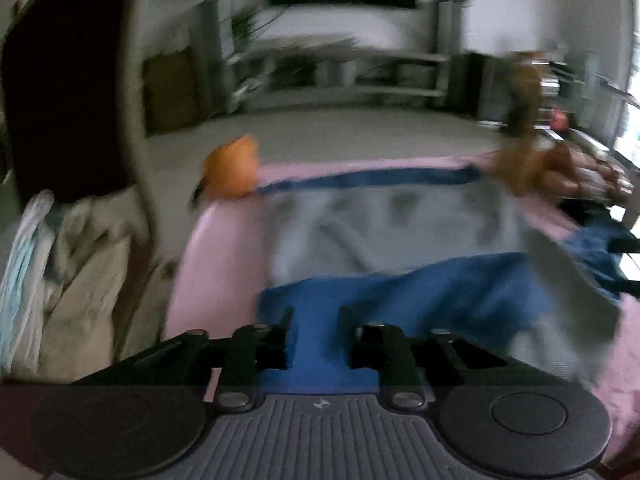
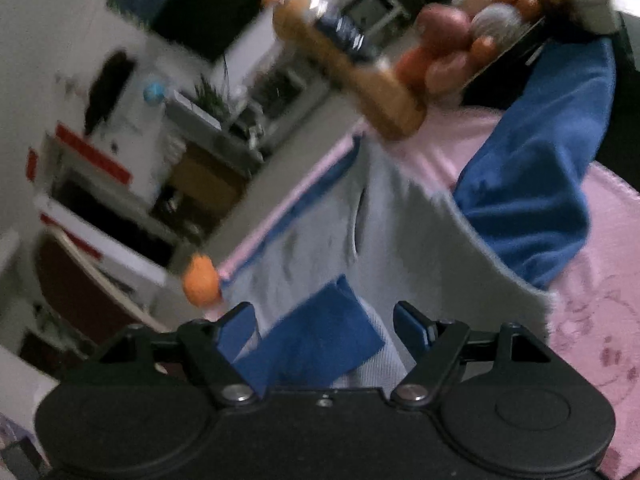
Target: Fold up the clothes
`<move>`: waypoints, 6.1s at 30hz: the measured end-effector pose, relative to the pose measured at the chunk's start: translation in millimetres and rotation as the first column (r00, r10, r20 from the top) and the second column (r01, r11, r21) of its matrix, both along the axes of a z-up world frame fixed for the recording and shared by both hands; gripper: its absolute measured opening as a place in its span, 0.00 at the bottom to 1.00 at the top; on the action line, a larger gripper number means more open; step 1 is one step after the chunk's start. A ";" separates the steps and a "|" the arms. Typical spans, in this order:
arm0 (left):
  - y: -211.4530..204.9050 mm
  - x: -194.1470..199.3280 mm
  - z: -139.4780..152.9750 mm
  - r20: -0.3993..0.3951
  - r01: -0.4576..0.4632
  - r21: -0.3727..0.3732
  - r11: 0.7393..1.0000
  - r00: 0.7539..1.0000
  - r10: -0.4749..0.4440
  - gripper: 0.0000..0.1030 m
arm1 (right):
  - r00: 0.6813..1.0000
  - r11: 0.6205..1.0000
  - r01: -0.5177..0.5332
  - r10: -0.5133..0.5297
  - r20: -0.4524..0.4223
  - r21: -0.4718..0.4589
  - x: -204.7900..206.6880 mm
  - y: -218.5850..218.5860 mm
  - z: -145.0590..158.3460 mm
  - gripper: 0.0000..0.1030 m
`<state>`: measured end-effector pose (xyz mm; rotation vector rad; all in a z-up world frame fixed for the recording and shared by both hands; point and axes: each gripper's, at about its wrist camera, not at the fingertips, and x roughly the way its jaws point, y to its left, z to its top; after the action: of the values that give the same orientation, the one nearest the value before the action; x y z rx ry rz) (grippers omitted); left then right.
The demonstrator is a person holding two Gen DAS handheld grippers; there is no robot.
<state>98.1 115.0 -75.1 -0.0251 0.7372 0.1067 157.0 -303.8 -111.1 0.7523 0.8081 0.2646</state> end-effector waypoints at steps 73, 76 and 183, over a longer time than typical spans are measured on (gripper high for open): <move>24.9 112.8 -73.9 -0.185 -0.201 -0.143 0.969 0.967 0.174 0.21 | 0.968 0.985 0.138 -0.112 -0.226 0.105 78.8 36.2 -104.7 0.00; 30.7 101.0 -65.6 -0.179 -0.266 -0.159 0.951 0.955 0.237 0.22 | 0.949 0.968 0.229 -0.199 -0.245 0.102 71.2 24.1 -101.6 0.02; -87.9 -6.3 39.2 0.048 0.216 -0.115 0.970 0.976 -0.212 0.39 | 0.919 0.913 0.239 -0.102 0.382 -0.330 15.0 19.0 141.8 0.03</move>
<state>91.8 27.2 -35.8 -0.0620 0.7056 -0.1442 172.0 -284.8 30.7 0.3951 0.4202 0.0770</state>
